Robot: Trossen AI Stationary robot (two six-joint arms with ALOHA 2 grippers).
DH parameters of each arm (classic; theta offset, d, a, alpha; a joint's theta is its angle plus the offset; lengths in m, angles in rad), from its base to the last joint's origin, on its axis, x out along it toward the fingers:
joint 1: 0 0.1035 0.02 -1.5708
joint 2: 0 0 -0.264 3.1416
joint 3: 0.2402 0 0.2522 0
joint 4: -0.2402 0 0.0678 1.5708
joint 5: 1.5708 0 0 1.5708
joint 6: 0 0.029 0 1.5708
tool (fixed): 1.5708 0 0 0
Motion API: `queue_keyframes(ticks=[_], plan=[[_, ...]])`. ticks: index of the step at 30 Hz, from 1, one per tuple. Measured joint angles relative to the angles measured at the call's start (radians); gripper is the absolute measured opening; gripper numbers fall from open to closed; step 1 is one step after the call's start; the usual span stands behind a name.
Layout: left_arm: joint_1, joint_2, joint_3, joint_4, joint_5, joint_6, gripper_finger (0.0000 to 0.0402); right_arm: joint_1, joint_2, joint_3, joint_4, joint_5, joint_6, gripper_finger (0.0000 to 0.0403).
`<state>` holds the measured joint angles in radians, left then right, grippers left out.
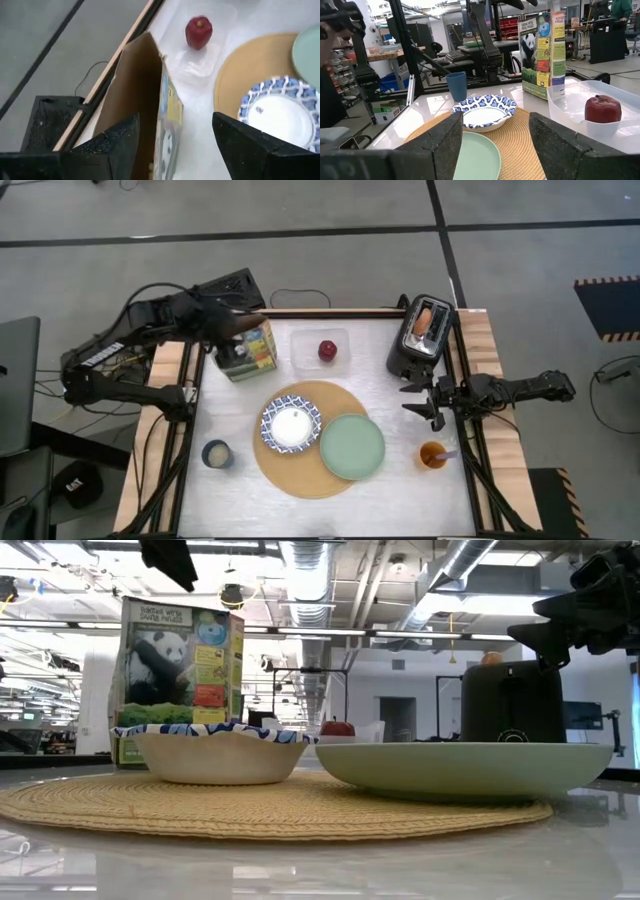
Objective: Arrange a breakfast setting
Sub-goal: Pour the cereal into the white patterned bowl
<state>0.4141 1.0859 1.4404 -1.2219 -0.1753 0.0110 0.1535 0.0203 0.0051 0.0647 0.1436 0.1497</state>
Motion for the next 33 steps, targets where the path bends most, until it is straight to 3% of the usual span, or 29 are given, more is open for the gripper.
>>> queue_keyframes(ticks=[6, 14, 20, 27, 33], plan=[[0.001, -0.001, 0.060, -0.126, -0.177, -0.071, 0.0250, 0.000, 0.000, 0.000, 0.000, 0.000, 0.000, 0.0256], [-0.001, -0.101, 0.053, -0.242, -0.174, -0.161, 0.0330, 0.000, 0.000, 0.000, -0.008, 0.000, 0.000, 0.0256], [-0.001, -0.227, 0.013, -0.227, -0.168, -0.163, 0.0389, 0.000, 0.000, 0.000, -0.016, -0.001, 0.000, 0.0256], [-0.001, -0.320, 0.001, -0.285, -0.097, -0.197, 0.0398, 0.000, 0.000, 0.000, -0.015, 0.025, 0.000, 0.0256], [-0.001, -0.352, -0.137, -0.284, -0.108, -0.286, 0.0398, 0.000, 0.000, 0.000, -0.015, 0.039, 0.000, 0.0256]])
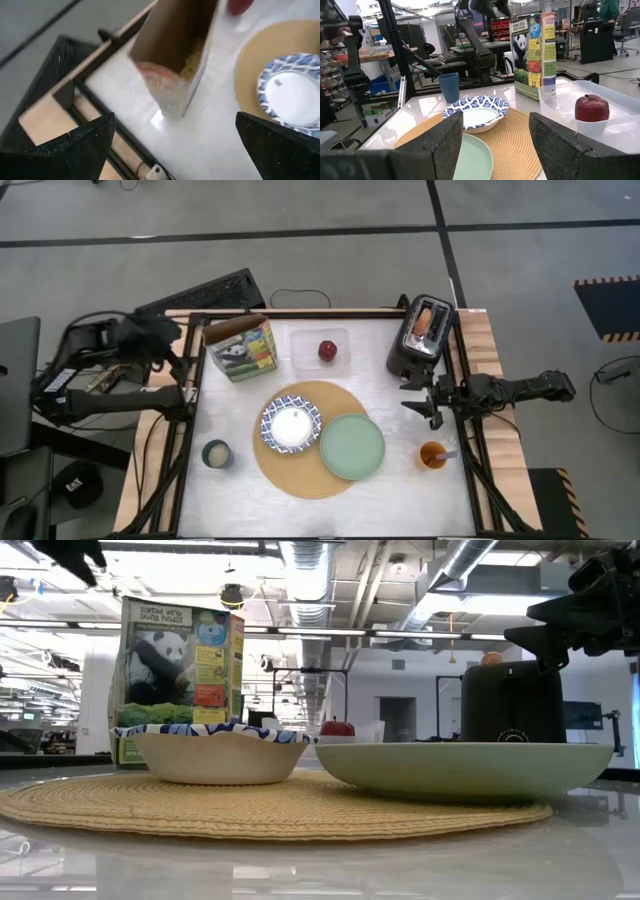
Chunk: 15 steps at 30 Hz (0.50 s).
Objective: Arrange a breakfast setting
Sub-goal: Pour the cereal into the white patterned bowl
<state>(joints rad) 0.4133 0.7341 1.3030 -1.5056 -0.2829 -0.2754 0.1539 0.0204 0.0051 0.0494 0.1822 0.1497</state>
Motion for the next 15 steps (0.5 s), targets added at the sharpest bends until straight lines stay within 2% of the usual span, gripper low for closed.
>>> queue_keyframes(ticks=[7, 12, 15], plan=[[0.001, 0.054, -0.183, 0.105, -0.101, -0.078, 0.0398, 0.000, 0.000, 0.000, 0.000, 0.002, 0.000, 0.0256], [0.001, 0.107, -0.251, 0.123, -0.138, -0.078, 0.0398, 0.000, 0.000, 0.000, -0.001, 0.002, 0.000, 0.0256], [0.000, 0.120, -0.274, 0.155, -0.195, -0.077, 0.0398, 0.000, 0.000, 0.000, -0.002, 0.003, -0.001, 0.0256]])
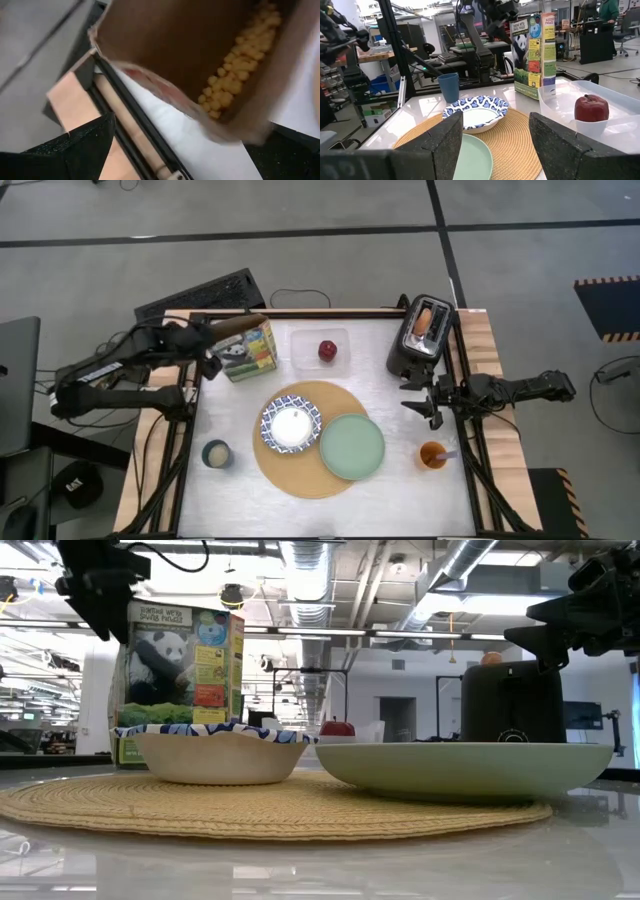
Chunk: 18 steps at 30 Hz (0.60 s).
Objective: Arrange a breakfast setting
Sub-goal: Pour the cereal into the white patterned bowl
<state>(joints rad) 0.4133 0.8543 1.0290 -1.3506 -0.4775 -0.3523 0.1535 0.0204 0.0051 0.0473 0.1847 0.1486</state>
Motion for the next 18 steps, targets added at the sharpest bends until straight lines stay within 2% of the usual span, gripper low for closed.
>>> queue_keyframes(ticks=[2, 6, 12, 18], plan=[[0.000, 0.003, -0.011, 0.023, -0.027, 0.010, 0.0398, 0.000, 0.000, 0.000, -0.001, 0.000, 0.000, 0.0256], [0.001, 0.002, -0.049, 0.124, 0.007, 0.069, 0.0398, 0.000, 0.000, 0.000, -0.001, 0.000, 0.000, 0.0256], [0.001, 0.002, -0.130, 0.283, -0.004, 0.156, 0.0398, 0.000, 0.000, 0.000, -0.001, 0.000, 0.000, 0.0256], [0.001, 0.002, -0.173, 0.370, 0.086, 0.219, 0.0398, 0.000, 0.000, 0.000, -0.001, 0.000, -0.003, 0.0256]])
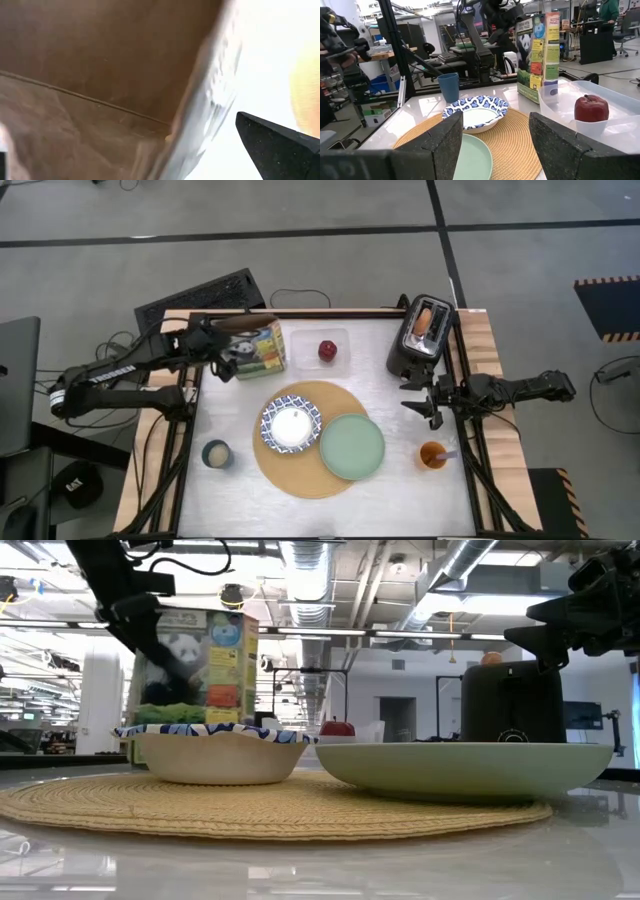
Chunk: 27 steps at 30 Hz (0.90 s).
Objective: Arrange a breakfast setting
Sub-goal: Pour the cereal into the white patterned bowl
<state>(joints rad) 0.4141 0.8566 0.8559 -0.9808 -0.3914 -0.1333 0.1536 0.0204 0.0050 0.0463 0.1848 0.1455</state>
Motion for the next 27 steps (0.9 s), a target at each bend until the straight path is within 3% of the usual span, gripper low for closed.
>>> queue_keyframes(ticks=[6, 17, 21, 27], plan=[[-0.001, 0.000, -0.055, 0.117, 0.071, 0.042, 0.0398, 0.000, 0.000, 0.000, 0.000, 0.000, -0.023, 0.0256], [-0.001, 0.000, -0.127, 0.266, 0.099, 0.077, 0.0394, 0.000, 0.000, 0.000, 0.000, 0.000, -0.026, 0.0256], [-0.001, 0.000, -0.127, 0.288, 0.100, 0.090, 0.0364, 0.000, 0.000, 0.000, 0.000, 0.000, -0.026, 0.0256], [-0.001, 0.001, -0.127, 0.300, 0.100, 0.110, 0.0272, 0.000, 0.000, 0.000, 0.000, 0.000, -0.026, 0.0256]])
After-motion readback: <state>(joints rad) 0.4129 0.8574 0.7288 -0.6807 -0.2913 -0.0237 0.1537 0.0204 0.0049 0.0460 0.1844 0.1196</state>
